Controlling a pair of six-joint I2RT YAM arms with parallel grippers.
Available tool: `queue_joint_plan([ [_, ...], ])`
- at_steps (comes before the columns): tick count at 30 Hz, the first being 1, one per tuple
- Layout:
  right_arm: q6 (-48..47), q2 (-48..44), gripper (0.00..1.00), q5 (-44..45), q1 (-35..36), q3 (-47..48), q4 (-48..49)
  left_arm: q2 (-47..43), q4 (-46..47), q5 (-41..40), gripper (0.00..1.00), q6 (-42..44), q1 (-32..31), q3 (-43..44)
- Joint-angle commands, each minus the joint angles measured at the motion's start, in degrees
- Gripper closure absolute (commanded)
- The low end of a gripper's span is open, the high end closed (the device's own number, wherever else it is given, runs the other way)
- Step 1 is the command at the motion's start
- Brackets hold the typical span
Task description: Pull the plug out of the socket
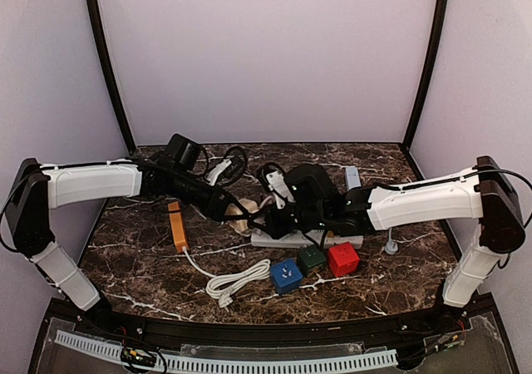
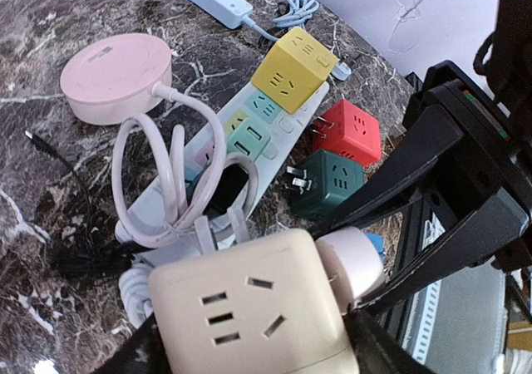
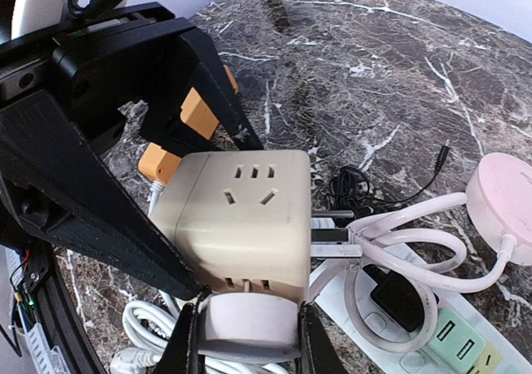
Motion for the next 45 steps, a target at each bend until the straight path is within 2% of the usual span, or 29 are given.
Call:
queue_joint_plan([
  [1,-1.62,-2.48,1.0,2.96,1.03,3.9,5.83,2.45,-3.16,-2.07,0.48,-0.9,0.4,0.28],
  [2,-1.78,-2.35,1.0,3.36,1.07,3.99,5.58,2.61,-3.1,-1.85,0.57,-1.08,0.35,0.28],
  [5,-2.14,-2.17,1.0,3.76,1.32,4.08,5.32,2.93,-2.8,-1.28,0.73,-1.24,0.32,0.24],
  [7,-2.27,-2.27,1.0,2.93,1.09,3.86,5.42,2.95,-2.86,-1.76,0.87,-1.04,0.31,0.2],
  [11,-0.56,-3.61,1.0,-2.66,-1.18,1.54,7.85,2.51,-3.31,-3.28,0.99,-0.23,0.31,0.25],
  [14,0.97,-4.97,1.0,-7.71,-3.2,-0.56,10.61,2.09,-3.69,-4.21,0.99,0.18,0.31,0.15],
  [17,0.63,-5.28,1.0,-7.33,-3.4,-0.67,10.16,2.07,-3.87,-4.78,0.99,0.43,0.31,0.25],
  [25,-5.75,-3.02,1.0,8.86,3.33,3.43,3.08,2.35,-4.85,-9.4,0.99,-0.2,0.39,0.42],
  [32,-6.14,1.01,1.0,23.26,8.7,7.54,-2.2,3.35,-5.37,-12.37,0.99,-2.8,1.74,0.54],
  [38,-6.68,3.32,1.0,24.1,10.13,9.91,-2.28,3.68,-4.74,-11.27,0.99,-3.96,3.19,0.26],
  [45,-6.67,1.57,1.0,24.27,9.63,9.32,-2.31,2.84,-4.35,-11.5,0.99,-3.85,3.21,0.09],
])
